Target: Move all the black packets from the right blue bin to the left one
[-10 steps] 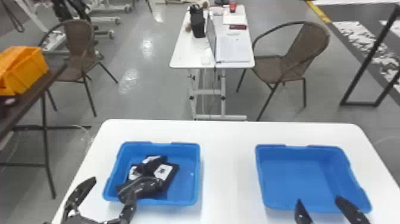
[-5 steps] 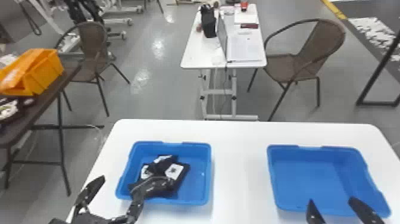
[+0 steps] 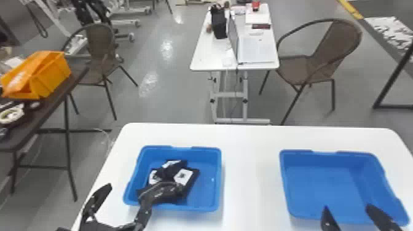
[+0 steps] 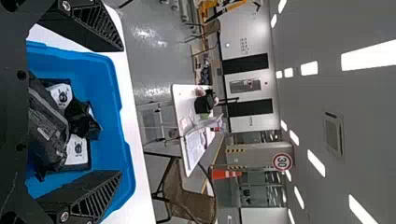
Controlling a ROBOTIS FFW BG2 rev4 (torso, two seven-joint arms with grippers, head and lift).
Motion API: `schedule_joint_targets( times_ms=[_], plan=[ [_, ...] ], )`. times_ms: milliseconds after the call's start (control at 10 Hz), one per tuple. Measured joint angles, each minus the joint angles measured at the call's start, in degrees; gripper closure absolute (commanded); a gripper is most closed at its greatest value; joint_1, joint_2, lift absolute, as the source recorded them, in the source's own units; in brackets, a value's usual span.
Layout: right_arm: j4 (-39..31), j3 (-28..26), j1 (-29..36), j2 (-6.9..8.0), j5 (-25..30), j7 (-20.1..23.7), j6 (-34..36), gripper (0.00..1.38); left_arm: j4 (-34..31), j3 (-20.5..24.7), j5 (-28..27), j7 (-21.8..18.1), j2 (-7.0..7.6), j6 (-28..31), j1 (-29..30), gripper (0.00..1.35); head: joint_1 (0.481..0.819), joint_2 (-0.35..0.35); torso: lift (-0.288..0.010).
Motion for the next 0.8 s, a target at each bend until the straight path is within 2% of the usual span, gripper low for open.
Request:
schedule_joint_targets(
  times_ms=[800],
  plan=[
    [1.4, 0.0, -0.2, 0.00, -1.0, -0.1, -2.3, 0.20, 0.3, -0.2, 0.4, 0.3, 0.00, -0.6, 0.0, 0.09, 0.695, 0.130, 0.000]
  ],
)
